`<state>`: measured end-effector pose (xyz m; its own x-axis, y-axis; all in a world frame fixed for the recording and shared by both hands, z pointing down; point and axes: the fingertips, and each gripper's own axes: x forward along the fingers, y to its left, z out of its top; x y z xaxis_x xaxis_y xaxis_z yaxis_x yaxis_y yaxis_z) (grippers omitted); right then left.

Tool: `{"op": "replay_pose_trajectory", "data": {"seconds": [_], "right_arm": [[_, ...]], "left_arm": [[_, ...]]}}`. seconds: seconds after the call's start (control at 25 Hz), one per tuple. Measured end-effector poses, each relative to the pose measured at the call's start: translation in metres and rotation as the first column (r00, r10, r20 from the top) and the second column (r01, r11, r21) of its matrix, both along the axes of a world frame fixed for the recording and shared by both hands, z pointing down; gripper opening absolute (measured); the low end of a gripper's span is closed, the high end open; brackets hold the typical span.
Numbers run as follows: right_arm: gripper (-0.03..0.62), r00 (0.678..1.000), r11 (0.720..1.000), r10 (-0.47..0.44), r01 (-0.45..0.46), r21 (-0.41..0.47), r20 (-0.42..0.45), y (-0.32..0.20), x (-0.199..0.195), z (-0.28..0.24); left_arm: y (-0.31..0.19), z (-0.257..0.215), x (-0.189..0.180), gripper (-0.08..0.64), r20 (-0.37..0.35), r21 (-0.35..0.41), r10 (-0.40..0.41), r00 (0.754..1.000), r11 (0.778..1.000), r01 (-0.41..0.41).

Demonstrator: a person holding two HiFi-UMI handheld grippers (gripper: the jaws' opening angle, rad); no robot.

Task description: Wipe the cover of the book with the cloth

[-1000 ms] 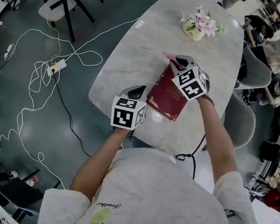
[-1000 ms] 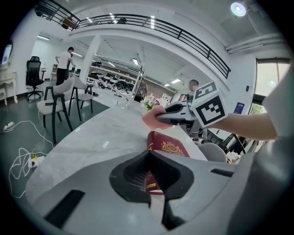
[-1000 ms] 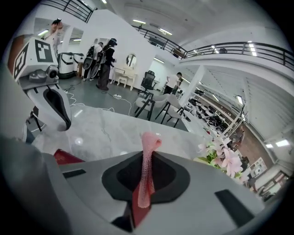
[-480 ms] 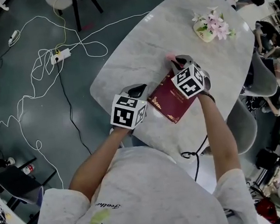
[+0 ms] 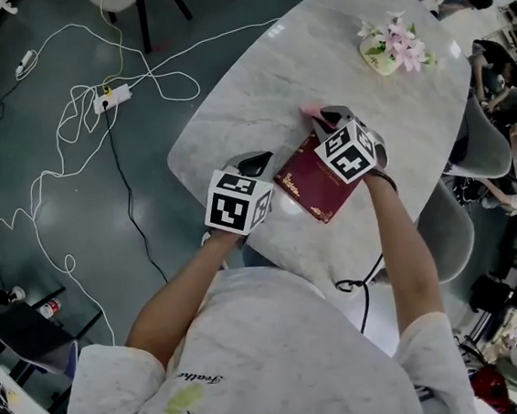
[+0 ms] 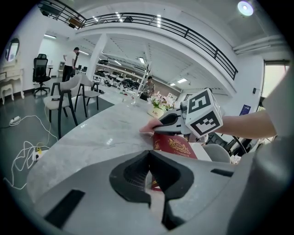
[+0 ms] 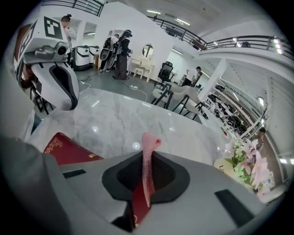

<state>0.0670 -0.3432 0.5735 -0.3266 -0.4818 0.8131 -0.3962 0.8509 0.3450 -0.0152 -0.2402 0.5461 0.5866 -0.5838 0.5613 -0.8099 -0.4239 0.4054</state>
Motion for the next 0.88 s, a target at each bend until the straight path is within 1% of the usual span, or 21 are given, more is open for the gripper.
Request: {"op": "replay_pose_trajectory", "data": {"seconds": [0.88], "right_arm": [[0.019, 1.0, 0.999, -0.028, 0.028, -0.039, 0.007, 0.038, -0.027, -0.004]], "left_arm": [[0.013, -0.015, -0.01, 0.008, -0.015, 0.032, 0.013, 1.0, 0.999, -0.012]]}}
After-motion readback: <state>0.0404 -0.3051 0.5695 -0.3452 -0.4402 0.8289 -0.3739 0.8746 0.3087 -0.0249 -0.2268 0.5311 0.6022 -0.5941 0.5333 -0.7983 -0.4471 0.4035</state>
